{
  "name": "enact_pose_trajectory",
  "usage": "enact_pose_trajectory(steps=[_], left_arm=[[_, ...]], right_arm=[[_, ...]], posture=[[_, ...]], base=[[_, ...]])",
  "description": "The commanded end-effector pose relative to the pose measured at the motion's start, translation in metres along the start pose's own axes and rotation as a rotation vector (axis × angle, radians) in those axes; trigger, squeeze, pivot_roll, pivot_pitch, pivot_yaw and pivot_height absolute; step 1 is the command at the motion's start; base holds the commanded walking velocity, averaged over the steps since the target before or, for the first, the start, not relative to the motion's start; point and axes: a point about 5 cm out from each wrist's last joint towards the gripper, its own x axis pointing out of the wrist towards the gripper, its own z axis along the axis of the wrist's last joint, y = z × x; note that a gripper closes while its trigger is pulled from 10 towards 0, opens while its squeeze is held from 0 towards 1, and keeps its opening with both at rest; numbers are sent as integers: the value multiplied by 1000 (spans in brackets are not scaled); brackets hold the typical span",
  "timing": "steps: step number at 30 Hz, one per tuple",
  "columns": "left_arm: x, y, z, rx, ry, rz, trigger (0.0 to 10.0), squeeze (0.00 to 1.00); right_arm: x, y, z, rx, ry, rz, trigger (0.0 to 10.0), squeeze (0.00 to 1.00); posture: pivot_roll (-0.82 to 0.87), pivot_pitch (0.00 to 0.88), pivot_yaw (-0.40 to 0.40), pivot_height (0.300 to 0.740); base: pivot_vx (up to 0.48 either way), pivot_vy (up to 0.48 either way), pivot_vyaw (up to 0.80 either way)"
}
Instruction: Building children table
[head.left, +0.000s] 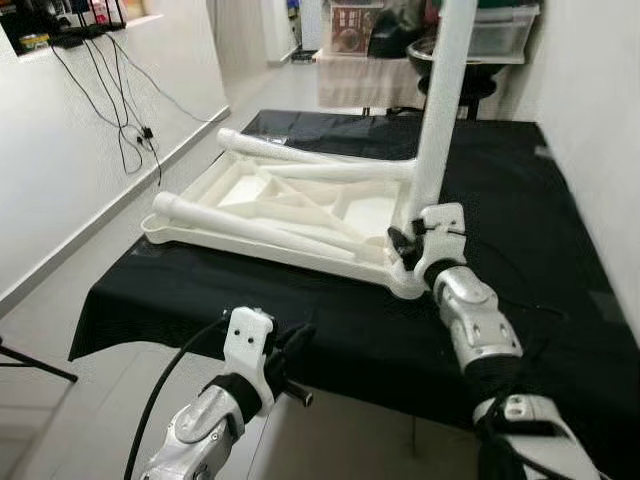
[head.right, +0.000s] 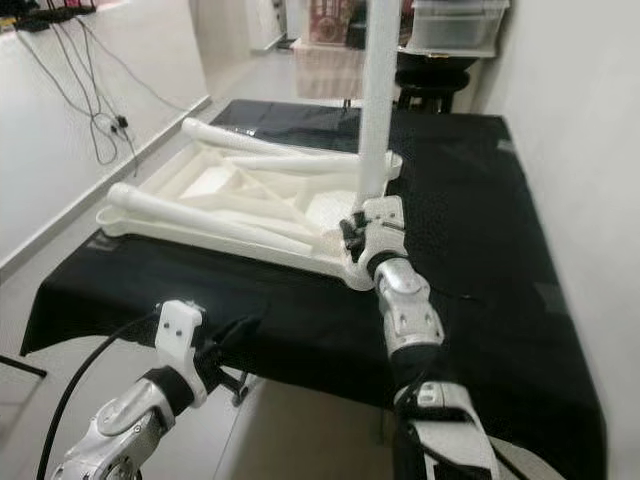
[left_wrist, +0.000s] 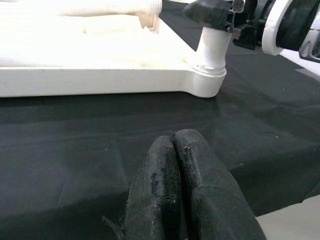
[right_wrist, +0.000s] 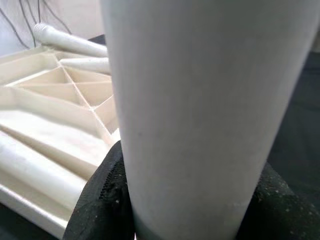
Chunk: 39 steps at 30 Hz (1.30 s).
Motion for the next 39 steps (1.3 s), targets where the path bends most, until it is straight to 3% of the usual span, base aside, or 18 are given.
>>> enact_pose_trajectory(steps=[1, 4, 5, 6, 7, 8, 9, 13, 15, 17, 18, 19, 20, 27, 35, 36, 38, 39], left_arm=[[-1, 3, -2, 9, 15, 14, 10000, 0], [0, 3, -2, 14, 15, 17, 10000, 0], [0, 3, -2, 14, 15, 16, 10000, 0], [0, 3, -2, 14, 15, 16, 10000, 0], [0, 2, -2, 12, 17, 13, 10000, 0], [0, 2, -2, 12, 17, 11, 10000, 0], [0, 2, -2, 11, 17, 10, 10000, 0], [-1, 2, -2, 9, 17, 10, 10000, 0], [-1, 2, -2, 9, 17, 10, 10000, 0], [-1, 2, -3, 8, 17, 10, 10000, 0], [0, 2, -3, 7, 17, 10, 10000, 0], [0, 1, -3, 8, 17, 9, 10000, 0], [0, 0, -3, 8, 17, 9, 10000, 0], [-1, -3, -3, 4, 17, 5, 10000, 0], [-10, -11, -1, -14, 17, -3, 10000, 0], [-13, -13, 0, -19, 19, -5, 10000, 0], [-13, -13, 0, -19, 19, -5, 10000, 0], [-15, -15, 1, -23, 21, -6, 10000, 0]], right_arm=[[-7, -4, -26, -16, 118, -42, 0, 0], [-21, 16, -30, -53, 167, 3, 0, 0], [-24, 21, -32, -56, 189, 7, 9216, 0], [-24, 21, -32, -56, 189, 7, 9216, 0], [-26, 25, -33, -45, 198, 33, 10000, 0], [-26, 26, -32, -35, 194, 41, 10000, 0], [-24, 28, -32, -38, 195, 74, 10000, 1000], [-10, 41, -19, 72, 119, 241, 10000, 1000], [-10, 41, -19, 72, 119, 241, 10000, 1000], [-6, 47, -10, 84, 72, 327, 10000, 1000], [-4, 51, -4, 83, 44, 391, 10000, 416], [-2, 53, 4, 73, 12, 455, 10000, 416], [1, 52, 11, 53, -8, 508, 10000, 0], [9, 48, 15, 12, 12, 695, 10000, 0], [17, 46, 18, 1, 16, 729, 10000, 0], [18, 45, 21, 6, 9, 738, 7333, 0], [18, 45, 21, 6, 9, 738, 7333, 0], [19, 45, 23, 9, 4, 746, 0, 0]], posture=[[-19, 86, 30, 740], [-14, 85, 26, 740], [-17, 83, 27, 740], [-17, 83, 27, 740], [-18, 83, 29, 740], [-18, 83, 29, 740], [-15, 83, 27, 740], [-14, 82, 26, 740], [-14, 82, 26, 740], [-12, 81, 26, 740], [-11, 80, 27, 740], [-3, 79, 24, 740], [-3, 76, 24, 740], [5, 81, 25, 740], [43, 130, 34, 740], [55, 151, 38, 740], [55, 151, 38, 740], [55, 151, 38, 740]], base=[[0, 0, 0], [0, 0, 0], [0, 0, 0], [0, 0, 0], [0, 0, 0], [0, 0, 0], [0, 0, 0], [0, 0, 0], [0, 0, 0], [0, 0, 0], [0, 0, 0], [0, 0, 0], [0, 0, 0], [0, 0, 0], [0, 0, 0], [0, 0, 0], [0, 0, 0], [0, 0, 0]])
